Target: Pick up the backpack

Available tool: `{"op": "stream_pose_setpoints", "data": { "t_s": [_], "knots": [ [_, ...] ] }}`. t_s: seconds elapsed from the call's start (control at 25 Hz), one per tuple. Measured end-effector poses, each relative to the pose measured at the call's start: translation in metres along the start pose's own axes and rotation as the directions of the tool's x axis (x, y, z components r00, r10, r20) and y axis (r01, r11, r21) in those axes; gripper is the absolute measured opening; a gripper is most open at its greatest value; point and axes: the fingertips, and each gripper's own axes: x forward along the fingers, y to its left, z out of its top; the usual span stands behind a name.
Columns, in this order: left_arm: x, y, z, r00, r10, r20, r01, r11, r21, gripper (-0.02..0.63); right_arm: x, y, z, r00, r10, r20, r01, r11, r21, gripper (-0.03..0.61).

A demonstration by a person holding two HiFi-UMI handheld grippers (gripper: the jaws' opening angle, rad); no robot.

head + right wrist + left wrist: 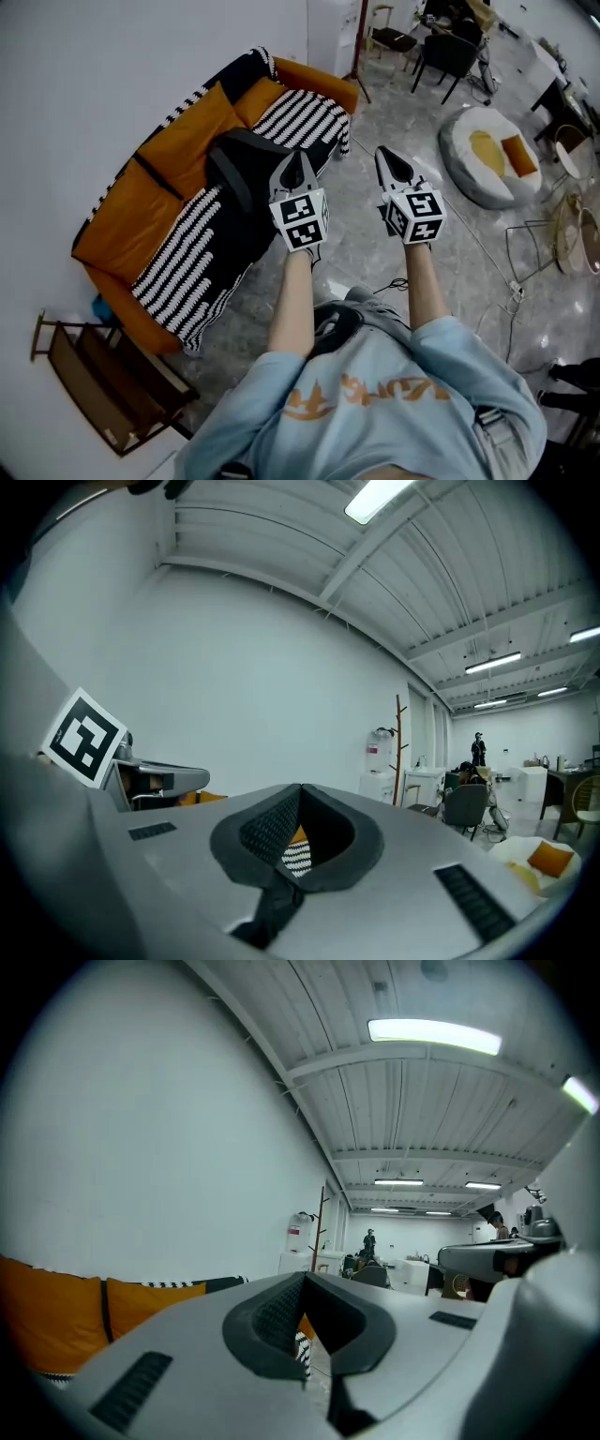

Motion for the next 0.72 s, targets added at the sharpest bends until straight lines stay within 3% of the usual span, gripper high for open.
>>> {"op": "stream_pose_setpoints", "data": {
  "t_s": [0.32, 0.72],
  "knots": [
    [-0.006, -0.005, -0.004, 1.000, -0.006, -0.013, 0.005, 1.000, -0.027, 0.014, -0.006, 0.001, -0.005, 0.999, 0.002, -0.034, -0.003, 1.000, -0.016, -0.002],
    [-0.002, 0.036, 0.002, 0.998, 0.069, 0.009, -0.068, 0.997, -0.044, 0.014, 0.026, 0.019, 0.009, 0.997, 0.076, -0.021, -0.078, 0.993, -0.086, -0.002]
  ]
}}
